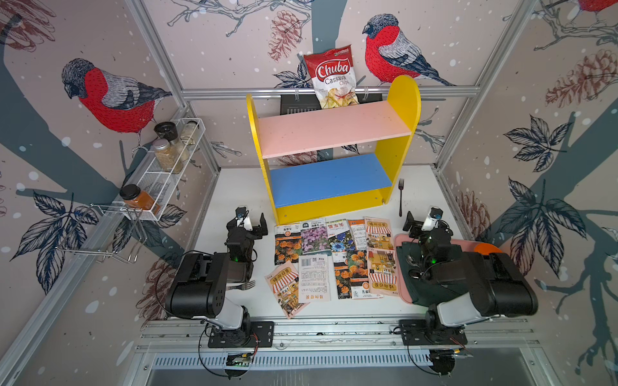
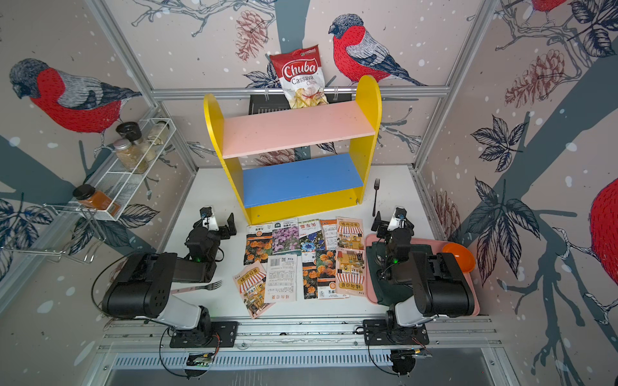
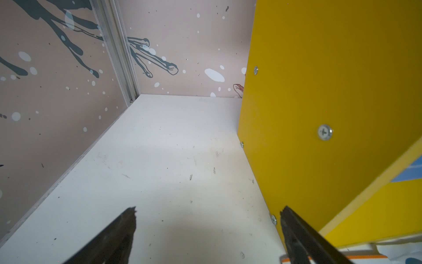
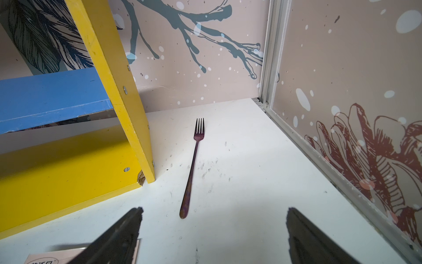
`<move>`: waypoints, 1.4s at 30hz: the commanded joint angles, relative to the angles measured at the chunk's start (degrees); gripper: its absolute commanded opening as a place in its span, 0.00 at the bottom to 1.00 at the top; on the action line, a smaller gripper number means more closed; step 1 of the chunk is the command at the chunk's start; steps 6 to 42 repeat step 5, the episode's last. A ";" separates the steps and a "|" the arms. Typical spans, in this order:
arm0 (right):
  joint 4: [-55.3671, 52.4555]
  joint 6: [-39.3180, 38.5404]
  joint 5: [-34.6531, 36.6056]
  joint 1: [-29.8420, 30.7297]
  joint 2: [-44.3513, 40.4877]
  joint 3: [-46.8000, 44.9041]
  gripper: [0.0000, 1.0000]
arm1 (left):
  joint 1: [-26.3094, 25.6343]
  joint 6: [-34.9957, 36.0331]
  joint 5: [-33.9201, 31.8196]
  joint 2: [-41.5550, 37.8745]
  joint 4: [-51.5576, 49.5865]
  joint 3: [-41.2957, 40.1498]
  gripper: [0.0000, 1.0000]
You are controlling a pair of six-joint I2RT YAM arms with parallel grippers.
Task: Take the seed bag off the shelf
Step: Reset both arms
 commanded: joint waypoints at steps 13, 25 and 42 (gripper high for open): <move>0.10 1.45 -1.71 -0.79 -0.04 0.36 1.00 | -0.10 0.49 0.14 -0.23 0.41 0.20 0.98; 0.10 1.45 -1.71 -0.79 -0.04 0.36 1.00 | -0.10 0.49 0.14 -0.23 0.41 0.20 0.98; 0.10 1.45 -1.71 -0.79 -0.04 0.36 1.00 | -0.10 0.49 0.14 -0.23 0.41 0.20 0.98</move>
